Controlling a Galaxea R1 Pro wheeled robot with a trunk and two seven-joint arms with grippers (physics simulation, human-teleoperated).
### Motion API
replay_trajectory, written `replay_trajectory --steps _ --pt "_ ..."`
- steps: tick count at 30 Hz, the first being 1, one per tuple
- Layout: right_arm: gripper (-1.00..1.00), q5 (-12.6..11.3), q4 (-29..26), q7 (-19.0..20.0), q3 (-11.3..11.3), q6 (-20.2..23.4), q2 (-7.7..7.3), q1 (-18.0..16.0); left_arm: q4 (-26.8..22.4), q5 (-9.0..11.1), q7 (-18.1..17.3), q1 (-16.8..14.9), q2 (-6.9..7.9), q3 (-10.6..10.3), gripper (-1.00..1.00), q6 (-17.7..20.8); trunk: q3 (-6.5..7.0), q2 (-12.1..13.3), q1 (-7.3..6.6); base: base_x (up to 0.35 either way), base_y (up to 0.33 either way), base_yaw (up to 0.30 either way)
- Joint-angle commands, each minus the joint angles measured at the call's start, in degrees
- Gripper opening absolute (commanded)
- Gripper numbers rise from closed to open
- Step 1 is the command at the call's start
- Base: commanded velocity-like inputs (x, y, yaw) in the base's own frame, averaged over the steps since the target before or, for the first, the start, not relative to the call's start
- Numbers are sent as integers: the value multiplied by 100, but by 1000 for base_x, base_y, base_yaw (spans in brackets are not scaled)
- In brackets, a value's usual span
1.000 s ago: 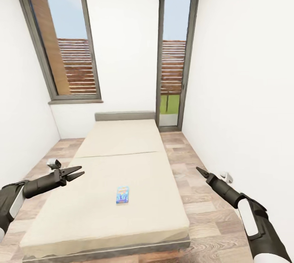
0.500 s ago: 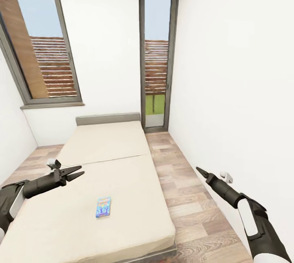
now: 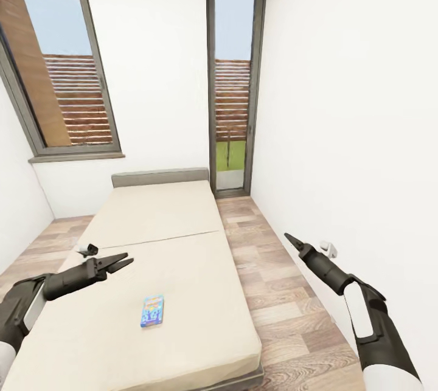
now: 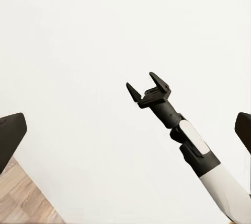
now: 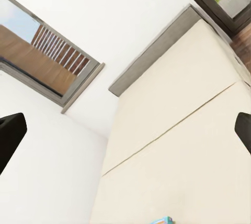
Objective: Put all the toys in the child's room - the three board games (two on the bed and one on the table), the two jigsaw puzzles on the table, and the tennis ball on the table - inside the toy box on the table in the child's room.
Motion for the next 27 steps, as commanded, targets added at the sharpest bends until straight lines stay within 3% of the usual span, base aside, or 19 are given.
replay_trajectory --steps 1,20,27 --pt "100 -32 -17 3 -10 41 23 10 11 -1 -18 30 -24 -4 100 27 -9 -10 3 0 0 0" --pt "100 30 5 -66 19 20 96 74 60 -7 157 115 -85 12 100 -582 -9 -10 3 0 0 0" --pt "100 64 77 -214 235 22 83 74 60 3 382 115 -92 15 100 -806 -9 -10 3 0 0 0"
